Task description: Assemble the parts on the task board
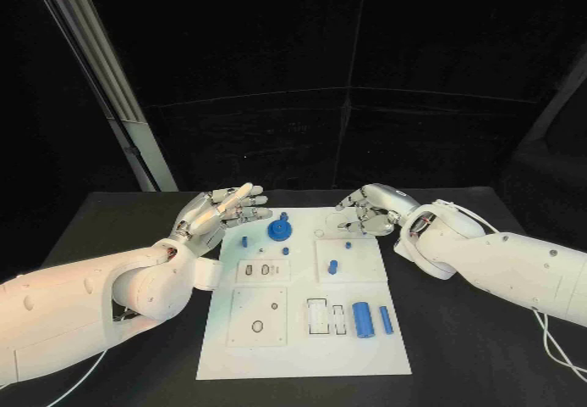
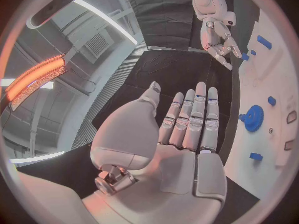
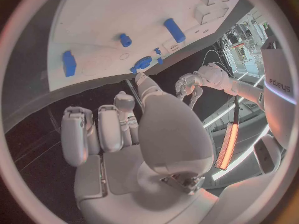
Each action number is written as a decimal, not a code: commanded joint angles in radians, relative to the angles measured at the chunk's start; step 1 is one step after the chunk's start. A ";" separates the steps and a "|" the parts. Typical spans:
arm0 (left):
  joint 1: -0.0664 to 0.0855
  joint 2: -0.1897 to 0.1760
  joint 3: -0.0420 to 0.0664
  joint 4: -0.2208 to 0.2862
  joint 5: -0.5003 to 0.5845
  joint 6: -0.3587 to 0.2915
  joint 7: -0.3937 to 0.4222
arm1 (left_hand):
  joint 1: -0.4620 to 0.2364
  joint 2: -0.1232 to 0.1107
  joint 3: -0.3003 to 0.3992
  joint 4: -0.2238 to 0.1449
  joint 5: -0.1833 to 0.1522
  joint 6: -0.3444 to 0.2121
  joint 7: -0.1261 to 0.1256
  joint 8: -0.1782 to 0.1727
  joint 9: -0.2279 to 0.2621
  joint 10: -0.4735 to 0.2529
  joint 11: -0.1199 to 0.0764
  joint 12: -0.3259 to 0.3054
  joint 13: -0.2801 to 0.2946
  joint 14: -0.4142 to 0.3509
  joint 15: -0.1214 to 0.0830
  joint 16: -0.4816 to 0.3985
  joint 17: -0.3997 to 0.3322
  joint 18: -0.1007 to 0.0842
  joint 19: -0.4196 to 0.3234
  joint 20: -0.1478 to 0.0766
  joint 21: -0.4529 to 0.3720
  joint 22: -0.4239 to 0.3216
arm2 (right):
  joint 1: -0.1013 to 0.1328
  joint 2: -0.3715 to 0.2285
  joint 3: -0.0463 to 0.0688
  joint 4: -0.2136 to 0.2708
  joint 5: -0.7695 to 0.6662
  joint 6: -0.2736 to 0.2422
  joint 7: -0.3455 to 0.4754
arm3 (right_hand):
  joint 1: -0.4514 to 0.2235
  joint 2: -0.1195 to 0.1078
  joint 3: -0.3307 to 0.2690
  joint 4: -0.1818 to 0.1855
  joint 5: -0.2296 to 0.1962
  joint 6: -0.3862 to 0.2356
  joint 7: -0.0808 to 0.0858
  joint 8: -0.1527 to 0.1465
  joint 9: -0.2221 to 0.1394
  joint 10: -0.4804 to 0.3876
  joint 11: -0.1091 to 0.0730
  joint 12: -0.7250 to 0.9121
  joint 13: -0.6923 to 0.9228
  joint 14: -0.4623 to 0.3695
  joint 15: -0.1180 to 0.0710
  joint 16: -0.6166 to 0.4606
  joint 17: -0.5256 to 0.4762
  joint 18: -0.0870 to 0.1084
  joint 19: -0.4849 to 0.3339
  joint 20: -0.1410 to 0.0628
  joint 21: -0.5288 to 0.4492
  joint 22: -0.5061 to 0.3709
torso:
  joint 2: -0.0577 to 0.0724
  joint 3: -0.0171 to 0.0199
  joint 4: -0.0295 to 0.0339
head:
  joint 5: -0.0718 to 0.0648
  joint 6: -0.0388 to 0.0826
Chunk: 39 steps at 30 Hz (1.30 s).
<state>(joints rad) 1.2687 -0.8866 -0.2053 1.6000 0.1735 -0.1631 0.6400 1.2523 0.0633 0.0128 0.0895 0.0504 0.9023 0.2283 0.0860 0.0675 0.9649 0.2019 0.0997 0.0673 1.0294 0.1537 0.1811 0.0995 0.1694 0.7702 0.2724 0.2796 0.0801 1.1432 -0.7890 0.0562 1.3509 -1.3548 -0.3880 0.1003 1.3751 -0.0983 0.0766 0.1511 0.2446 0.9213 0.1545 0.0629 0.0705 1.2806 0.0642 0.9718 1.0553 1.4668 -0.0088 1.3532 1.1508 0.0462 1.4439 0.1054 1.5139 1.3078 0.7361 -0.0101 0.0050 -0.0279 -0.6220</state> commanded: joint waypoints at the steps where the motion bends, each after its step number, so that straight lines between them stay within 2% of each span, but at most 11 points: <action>1: 0.001 0.003 0.000 -0.004 0.000 0.018 0.005 | 0.004 0.011 -0.003 -0.008 0.003 -0.001 0.028 -0.004 -0.001 0.001 0.000 -0.005 -0.001 0.003 0.002 -0.006 -0.001 0.015 0.007 -0.001 -0.004 -0.001 | 0.001 -0.021 0.000 -0.006 0.111 0.040 0.099 | 0.011 0.001 0.001 -0.007 -0.005 0.005 0.002 0.002 -0.001 -0.009 0.001 -0.008 -0.003 0.024 -0.001 -0.006 0.000 -0.004 -0.008 -0.002 -0.003 0.082 | -0.003 0.0075 -0.0061 | -0.006 0.000; 4: 0.001 0.005 0.000 -0.008 0.000 0.018 0.005 | 0.004 0.011 -0.003 -0.008 0.003 -0.001 0.028 -0.004 -0.001 0.001 0.000 -0.005 -0.001 0.003 0.002 -0.006 -0.001 0.015 0.007 -0.001 -0.004 -0.001 | 0.000 -0.040 0.000 -0.032 0.127 0.044 0.104 | 0.012 0.001 0.000 -0.008 -0.005 0.004 0.002 0.002 -0.001 -0.009 0.001 -0.007 -0.003 0.025 -0.001 -0.005 0.002 -0.005 -0.007 -0.002 -0.003 0.083 | -0.002 0.0062 -0.0069 | -0.010 0.002; 5: 0.001 0.006 0.000 -0.009 0.000 0.018 0.005 | 0.004 0.011 -0.003 -0.008 0.003 -0.001 0.028 -0.004 -0.001 0.001 0.000 -0.005 -0.001 0.003 0.002 -0.006 -0.001 0.015 0.007 -0.001 -0.004 -0.001 | -0.001 -0.043 0.000 -0.042 0.131 0.044 0.104 | 0.012 0.001 0.000 -0.008 -0.005 0.004 0.002 0.002 -0.001 -0.009 0.001 -0.008 -0.003 0.025 -0.001 -0.004 0.003 -0.005 -0.007 -0.002 -0.003 0.083 | -0.002 0.0077 -0.0081 | -0.011 0.003; 9: 0.000 0.009 0.000 -0.013 0.000 0.020 0.004 | 0.004 0.011 -0.003 -0.008 0.003 -0.001 0.028 -0.004 -0.001 0.001 0.000 -0.005 -0.001 0.003 0.002 -0.006 -0.001 0.015 0.007 -0.001 -0.004 -0.001 | -0.011 -0.055 0.000 -0.068 0.145 0.052 0.105 | 0.012 0.001 -0.001 -0.008 -0.006 0.003 0.002 0.001 -0.001 -0.010 0.001 -0.009 -0.005 0.025 -0.001 -0.004 0.003 -0.005 -0.007 -0.002 -0.003 0.082 | -0.001 0.0039 -0.0031 | -0.018 0.001; 10: 0.000 0.009 0.000 -0.014 0.000 0.021 0.004 | 0.004 0.011 -0.003 -0.008 0.003 -0.001 0.028 -0.004 -0.001 0.001 0.000 -0.005 -0.001 0.003 0.002 -0.006 -0.001 0.015 0.007 -0.001 -0.004 -0.001 | -0.015 -0.055 0.000 -0.075 0.147 0.054 0.105 | 0.012 0.001 -0.001 -0.008 -0.006 0.003 0.002 0.001 -0.001 -0.010 0.001 -0.009 -0.005 0.025 -0.001 -0.004 0.003 -0.005 -0.007 -0.002 -0.003 0.082 | -0.001 0.0045 -0.0034 | -0.017 0.001; 13: 0.000 0.010 0.000 -0.017 0.000 0.021 0.004 | 0.004 0.011 -0.003 -0.008 0.003 -0.001 0.028 -0.004 -0.001 0.001 0.000 -0.005 -0.001 0.003 0.002 -0.006 -0.001 0.015 0.007 -0.001 -0.004 -0.001 | -0.024 -0.051 0.000 -0.096 0.151 0.059 0.107 | 0.012 0.001 -0.002 -0.008 -0.006 0.001 0.003 0.001 -0.002 -0.011 0.001 -0.011 -0.006 0.025 -0.001 -0.005 0.002 -0.004 -0.008 -0.002 -0.004 0.081 | -0.001 0.0046 -0.0046 | -0.018 0.000; 19: -0.001 0.012 0.000 -0.021 0.000 0.022 0.004 | 0.004 0.011 -0.003 -0.008 0.003 -0.001 0.028 -0.004 -0.001 0.001 0.000 -0.005 -0.001 0.003 0.002 -0.006 -0.001 0.015 0.007 -0.001 -0.004 -0.001 | -0.040 -0.037 0.000 -0.135 0.155 0.071 0.111 | 0.017 0.004 -0.003 -0.010 -0.004 -0.006 0.004 -0.001 -0.003 -0.014 0.002 -0.015 -0.009 0.024 0.000 -0.007 0.001 -0.003 -0.012 -0.002 -0.005 0.077 | 0.000 0.0024 -0.0015 | -0.021 -0.004; 26: -0.002 0.013 0.000 -0.024 0.000 0.023 0.003 | 0.004 0.011 -0.003 -0.008 0.003 -0.001 0.028 -0.004 -0.001 0.001 0.000 -0.005 -0.001 0.003 0.002 -0.006 -0.001 0.015 0.007 -0.001 -0.004 -0.001 | -0.046 -0.020 0.000 -0.165 0.155 0.082 0.114 | 0.022 0.008 -0.002 -0.013 -0.005 -0.007 0.004 0.000 -0.003 -0.012 0.002 -0.013 -0.006 0.024 0.000 -0.007 0.001 -0.003 -0.012 -0.002 -0.006 0.077 | 0.000 0.0010 -0.0019 | -0.021 -0.006; 32: -0.002 0.014 0.000 -0.025 0.000 0.023 0.003 | 0.004 0.011 -0.003 -0.008 0.003 -0.001 0.028 -0.004 -0.001 0.001 0.000 -0.005 -0.001 0.003 0.002 -0.006 -0.001 0.015 0.007 -0.001 -0.004 -0.001 | -0.049 -0.007 0.000 -0.180 0.156 0.085 0.111 | 0.033 0.024 0.003 -0.018 -0.009 -0.005 0.004 0.003 -0.002 -0.008 0.002 -0.009 -0.003 0.025 0.000 -0.006 0.004 -0.004 -0.011 -0.001 -0.005 0.078 | 0.000 0.0020 -0.0030 | -0.021 -0.008; 36: -0.002 0.014 0.000 -0.026 0.000 0.025 0.002 | 0.004 0.011 -0.003 -0.008 0.003 -0.001 0.028 -0.004 -0.001 0.001 0.000 -0.005 -0.001 0.003 0.002 -0.006 -0.001 0.015 0.007 -0.001 -0.004 -0.001 | -0.051 0.008 0.000 -0.197 0.156 0.086 0.108 | 0.059 0.050 0.019 -0.032 -0.042 0.000 0.005 0.004 -0.001 -0.005 0.001 -0.004 0.001 0.026 -0.001 -0.006 0.007 -0.004 -0.010 -0.002 -0.005 0.080 | -0.001 0.0019 -0.0024 | -0.024 -0.011; 39: -0.002 0.015 0.000 -0.027 0.000 0.027 0.001 | 0.006 0.013 -0.003 -0.010 0.003 0.000 0.028 -0.004 0.000 0.002 -0.001 -0.005 0.000 0.004 0.002 -0.007 -0.001 0.015 0.008 -0.001 -0.004 -0.002 | -0.052 0.015 0.000 -0.207 0.156 0.085 0.106 | 0.064 0.056 0.026 -0.037 -0.051 0.002 0.005 0.005 0.000 -0.002 0.002 0.001 0.006 0.026 -0.001 -0.005 0.010 -0.004 -0.009 -0.002 -0.005 0.081 | -0.001 0.0016 -0.0015 | -0.026 -0.010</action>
<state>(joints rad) 1.2660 -0.8724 -0.2062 1.5724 0.1735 -0.1539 0.6383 1.2569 0.0679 0.0100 0.0868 0.0504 0.9023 0.2283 0.0861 0.0675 0.9649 0.2019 0.0997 0.0673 1.0294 0.1537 0.1811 0.0996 0.1693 0.7702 0.2724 0.2796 0.0791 1.0897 -0.7746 0.0556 1.1457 -1.2048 -0.3120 0.2016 1.4318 -0.0416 0.0997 0.1171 0.1975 0.9176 0.1581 0.0630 0.0693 1.2735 0.0644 0.9708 1.0607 1.4668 -0.0089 1.3495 1.1595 0.0462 1.4401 0.1015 1.5138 1.3075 0.7359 -0.0084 0.0029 -0.0518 -0.6323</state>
